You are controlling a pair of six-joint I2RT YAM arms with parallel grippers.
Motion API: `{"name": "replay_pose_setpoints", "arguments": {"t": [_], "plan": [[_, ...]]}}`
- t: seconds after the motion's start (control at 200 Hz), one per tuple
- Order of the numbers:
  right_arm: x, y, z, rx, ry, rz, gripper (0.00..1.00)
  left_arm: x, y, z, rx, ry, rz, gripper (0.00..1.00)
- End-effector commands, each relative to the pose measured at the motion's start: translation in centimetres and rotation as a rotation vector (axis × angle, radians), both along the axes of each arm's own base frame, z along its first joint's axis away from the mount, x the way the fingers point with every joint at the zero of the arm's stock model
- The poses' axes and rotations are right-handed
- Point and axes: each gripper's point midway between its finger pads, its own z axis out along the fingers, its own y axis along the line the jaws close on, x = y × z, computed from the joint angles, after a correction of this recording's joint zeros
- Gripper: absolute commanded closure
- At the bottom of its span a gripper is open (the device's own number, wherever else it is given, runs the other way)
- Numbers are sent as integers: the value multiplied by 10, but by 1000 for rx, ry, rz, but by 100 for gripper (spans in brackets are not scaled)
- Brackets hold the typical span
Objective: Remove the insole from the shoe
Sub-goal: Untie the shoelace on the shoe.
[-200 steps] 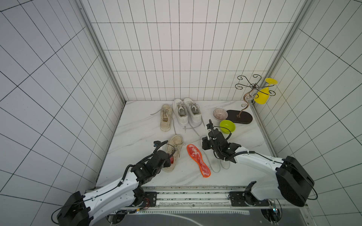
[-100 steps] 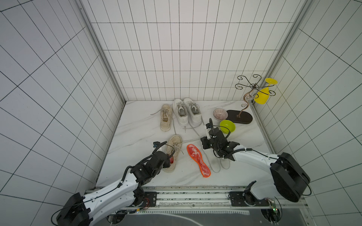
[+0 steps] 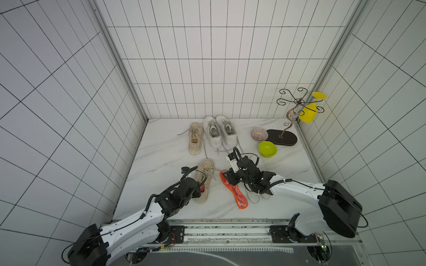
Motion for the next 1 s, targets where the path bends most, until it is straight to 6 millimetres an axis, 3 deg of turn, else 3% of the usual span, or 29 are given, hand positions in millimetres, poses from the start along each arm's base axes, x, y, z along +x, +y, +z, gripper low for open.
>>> {"name": "replay_pose_setpoints", "arguments": {"t": [0.0, 0.2, 0.35, 0.51, 0.565, 0.66, 0.735, 0.994], "plan": [[-14, 40, 40, 126, -37, 141, 48, 15, -13, 32, -79, -83, 7, 100], [-20, 61, 30, 97, -13, 177, 49, 15, -19, 32, -88, -70, -10, 100], [-4, 60, 11, -16, -24, 106, 58, 14, -20, 32, -99, -71, -17, 100], [5, 61, 13, -31, -53, 79, 62, 13, -19, 30, -98, -71, -20, 100], [6, 64, 15, -26, -53, 80, 68, 13, -19, 30, -99, -72, -20, 100], [7, 67, 18, -26, -59, 81, 87, 13, -19, 31, -97, -76, -19, 100], [10, 61, 19, -46, -74, 55, 100, 13, -18, 31, -95, -77, -17, 100], [25, 6, 26, -108, -154, -130, 100, 15, -6, 31, -77, -102, 30, 100]]}}
